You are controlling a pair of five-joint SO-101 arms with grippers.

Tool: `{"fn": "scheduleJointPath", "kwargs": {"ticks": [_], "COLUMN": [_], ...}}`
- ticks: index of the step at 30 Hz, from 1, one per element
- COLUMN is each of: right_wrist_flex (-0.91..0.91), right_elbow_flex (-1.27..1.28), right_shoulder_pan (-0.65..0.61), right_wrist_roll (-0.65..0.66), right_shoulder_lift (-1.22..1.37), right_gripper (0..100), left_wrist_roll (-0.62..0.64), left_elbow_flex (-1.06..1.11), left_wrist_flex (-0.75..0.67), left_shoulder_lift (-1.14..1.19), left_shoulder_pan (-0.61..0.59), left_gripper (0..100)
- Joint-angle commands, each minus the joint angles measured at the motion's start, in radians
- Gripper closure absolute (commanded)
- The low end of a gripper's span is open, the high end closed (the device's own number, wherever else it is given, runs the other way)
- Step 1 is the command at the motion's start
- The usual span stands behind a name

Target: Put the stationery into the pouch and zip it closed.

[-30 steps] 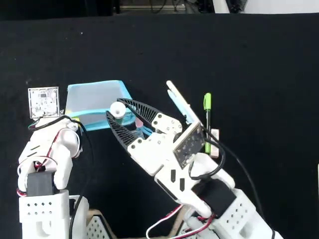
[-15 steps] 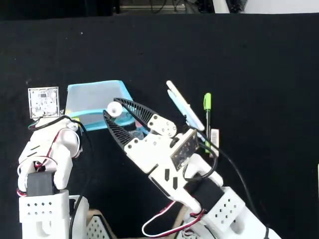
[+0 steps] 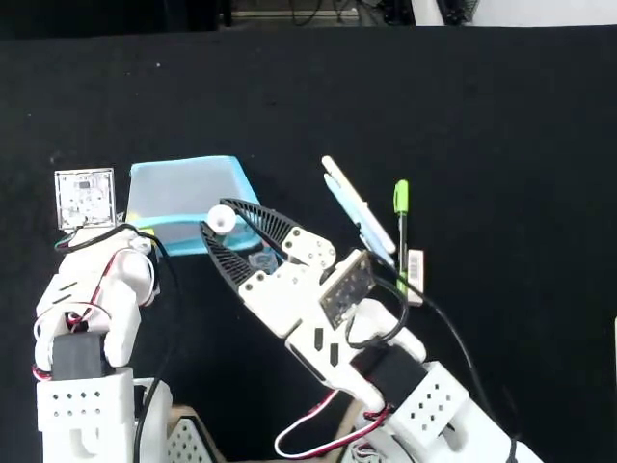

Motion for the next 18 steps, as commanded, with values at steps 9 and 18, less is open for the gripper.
{"fn": "scheduleJointPath", "kwargs": {"ticks": [9,18], "right_wrist_flex": [-0.101,-0.259], "right_elbow_flex": [-0.010,-0.007], "right_shoulder_pan": [-0.003,-0.003], "right_wrist_roll": [0.000,0.000], "right_shoulder_lift": [0.036,0.222], "right_gripper": [98.7,98.7], "left_wrist_roll": [0.011,0.060], "left_elbow_flex": [-0.012,-0.013], "left_wrist_flex": [-0.012,-0.011], "left_shoulder_lift": [-0.012,-0.012], "left_shoulder_pan": [0.001,0.030], "left_gripper": [97,97]}}
